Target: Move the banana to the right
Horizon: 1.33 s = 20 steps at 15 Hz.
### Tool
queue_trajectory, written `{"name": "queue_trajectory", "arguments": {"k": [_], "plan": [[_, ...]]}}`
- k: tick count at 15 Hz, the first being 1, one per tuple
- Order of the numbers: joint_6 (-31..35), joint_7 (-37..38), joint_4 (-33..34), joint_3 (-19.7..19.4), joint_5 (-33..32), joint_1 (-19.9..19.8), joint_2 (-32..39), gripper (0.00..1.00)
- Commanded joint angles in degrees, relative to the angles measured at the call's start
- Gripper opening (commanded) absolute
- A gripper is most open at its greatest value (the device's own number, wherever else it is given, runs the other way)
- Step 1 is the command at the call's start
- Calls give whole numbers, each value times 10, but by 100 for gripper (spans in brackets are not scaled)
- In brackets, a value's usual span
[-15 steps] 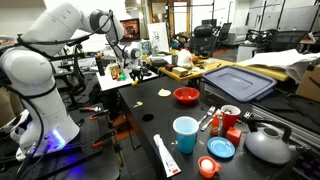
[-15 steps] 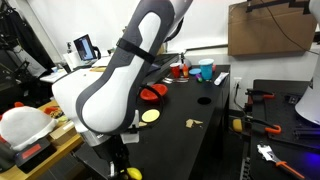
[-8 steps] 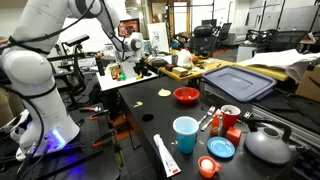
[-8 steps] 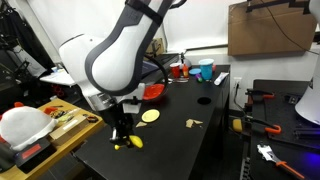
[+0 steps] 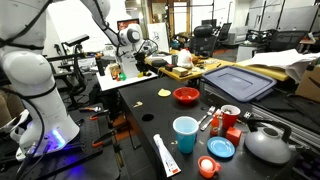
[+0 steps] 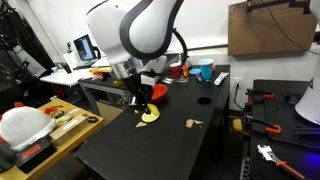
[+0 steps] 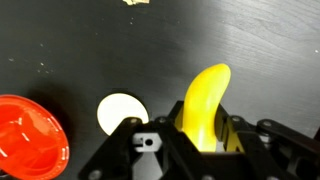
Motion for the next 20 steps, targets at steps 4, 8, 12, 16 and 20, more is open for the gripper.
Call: {"name": "queue_trajectory", "arguments": {"k": [4,8,12,16,20], "plan": [[18,118,-164,-9,-41,-50,-157,8],[24,156,-236,-6,-39,-104,-223,8],[38,178,-289,-7,-37,-158,-270,8],[45,193,-322,-9,-41,-208,-306,8],[32,213,-330,-10,-62,-253,-330,8]]}}
